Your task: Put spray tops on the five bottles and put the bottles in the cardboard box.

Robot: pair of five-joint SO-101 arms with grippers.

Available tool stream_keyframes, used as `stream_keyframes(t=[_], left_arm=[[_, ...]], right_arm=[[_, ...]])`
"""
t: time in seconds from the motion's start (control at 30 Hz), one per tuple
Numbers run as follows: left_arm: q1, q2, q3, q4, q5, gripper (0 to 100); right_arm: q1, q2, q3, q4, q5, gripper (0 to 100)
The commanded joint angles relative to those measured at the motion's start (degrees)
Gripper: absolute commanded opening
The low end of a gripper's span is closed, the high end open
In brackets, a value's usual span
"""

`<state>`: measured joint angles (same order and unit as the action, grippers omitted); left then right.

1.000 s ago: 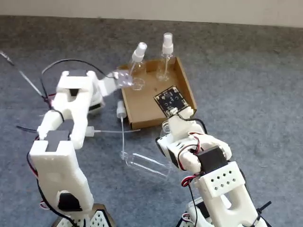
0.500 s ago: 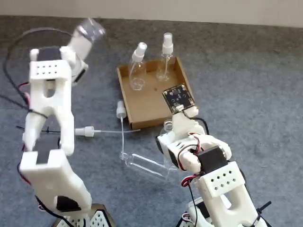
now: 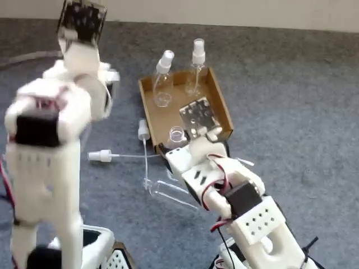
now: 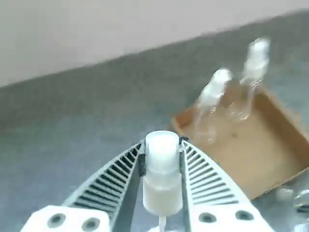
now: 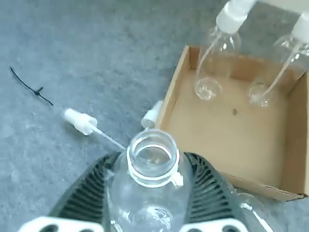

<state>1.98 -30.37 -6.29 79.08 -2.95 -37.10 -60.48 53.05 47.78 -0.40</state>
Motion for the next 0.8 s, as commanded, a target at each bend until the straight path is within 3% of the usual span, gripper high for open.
stream_keyframes(t=[0.0, 0.37, 0.77], left_arm=[[8.7, -12.4, 6.2, -10.9, 4.0, 5], [29.0, -16.3, 17.0, -38.8, 7.1, 5], [38.5, -16.7, 19.0, -40.4, 7.4, 5]], right_arm=[[-0.7, -8.9, 1.7, -1.6, -0.9, 0.3], [-0.6, -31.1, 19.0, -4.5, -0.8, 0.3], [-0.5, -34.3, 21.9, -4.5, 1.4, 0.3]])
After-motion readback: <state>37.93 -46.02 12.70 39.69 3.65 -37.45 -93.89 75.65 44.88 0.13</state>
